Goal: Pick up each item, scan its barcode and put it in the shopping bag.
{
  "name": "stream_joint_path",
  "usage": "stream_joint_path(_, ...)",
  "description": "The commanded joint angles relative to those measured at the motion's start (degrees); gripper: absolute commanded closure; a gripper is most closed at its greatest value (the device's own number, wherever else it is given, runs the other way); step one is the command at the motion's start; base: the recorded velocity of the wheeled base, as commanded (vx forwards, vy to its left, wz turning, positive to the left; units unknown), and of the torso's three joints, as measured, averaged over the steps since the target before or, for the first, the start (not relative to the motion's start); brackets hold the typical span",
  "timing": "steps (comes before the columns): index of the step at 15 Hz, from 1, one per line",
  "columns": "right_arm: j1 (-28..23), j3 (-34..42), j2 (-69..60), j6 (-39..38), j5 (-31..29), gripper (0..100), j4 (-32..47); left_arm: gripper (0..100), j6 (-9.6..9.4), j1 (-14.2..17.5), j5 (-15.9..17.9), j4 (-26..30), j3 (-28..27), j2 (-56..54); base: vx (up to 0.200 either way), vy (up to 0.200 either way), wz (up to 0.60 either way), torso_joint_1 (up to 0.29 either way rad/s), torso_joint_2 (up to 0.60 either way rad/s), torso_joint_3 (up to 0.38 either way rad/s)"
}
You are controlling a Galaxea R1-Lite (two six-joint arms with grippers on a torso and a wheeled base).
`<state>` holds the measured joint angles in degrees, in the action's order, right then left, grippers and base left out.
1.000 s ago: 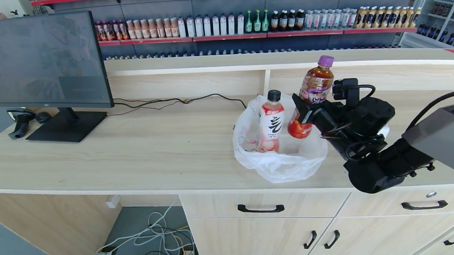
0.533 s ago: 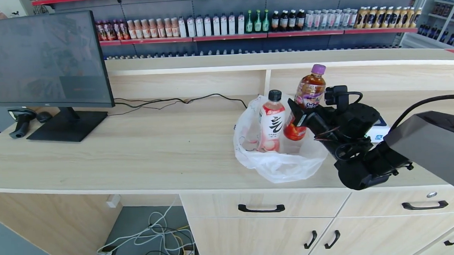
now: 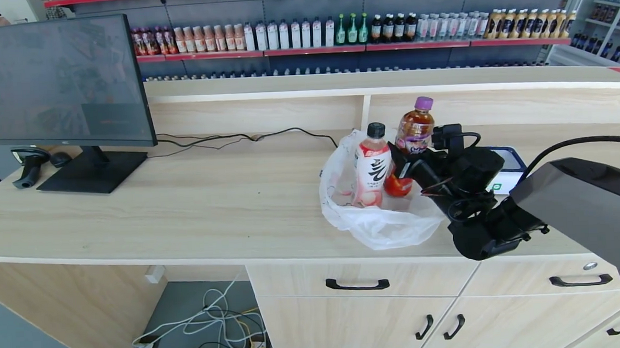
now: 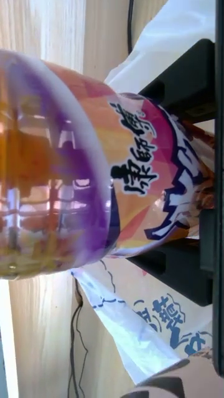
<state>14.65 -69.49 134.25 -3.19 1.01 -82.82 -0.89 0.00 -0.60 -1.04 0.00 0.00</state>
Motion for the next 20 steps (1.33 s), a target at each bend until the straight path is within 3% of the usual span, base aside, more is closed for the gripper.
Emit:
stream_joint_path(1,-0.2,0.1,0.6,0.4,-0.1,100,0.1,0,0.01,0.0,0.0,0.0,0.0,0.0,0.0,0.0,0.0,0.0,0.0,0.0)
stream_joint_path(7,0.5,0.5,1.3,1.3,-0.6,100,0.3,0,0.01,0.0,0.0,0.0,0.0,0.0,0.0,0.0,0.0,0.0,0.0,0.0)
stream_joint_path(14,0.9,7.3,1.3,2.8,-0.2,100,-4.0,0,0.19,0.0,0.0,0.0,0.0,0.0,0.0,0.0,0.0,0.0,0.0,0.0)
stream_joint_path(15,1.0,8.8,1.3,2.8,-0.1,0,-5.6,0,0.27,0.0,0.0,0.0,0.0,0.0,0.0,0.0,0.0,0.0,0.0,0.0)
stream_joint_path(20,1.1,8.3,0.5,1.9,0.0,0,-7.2,0,0.1,0.0,0.0,0.1,0.0,0.0,0.0,0.0,0.0,0.0,0.0,0.0)
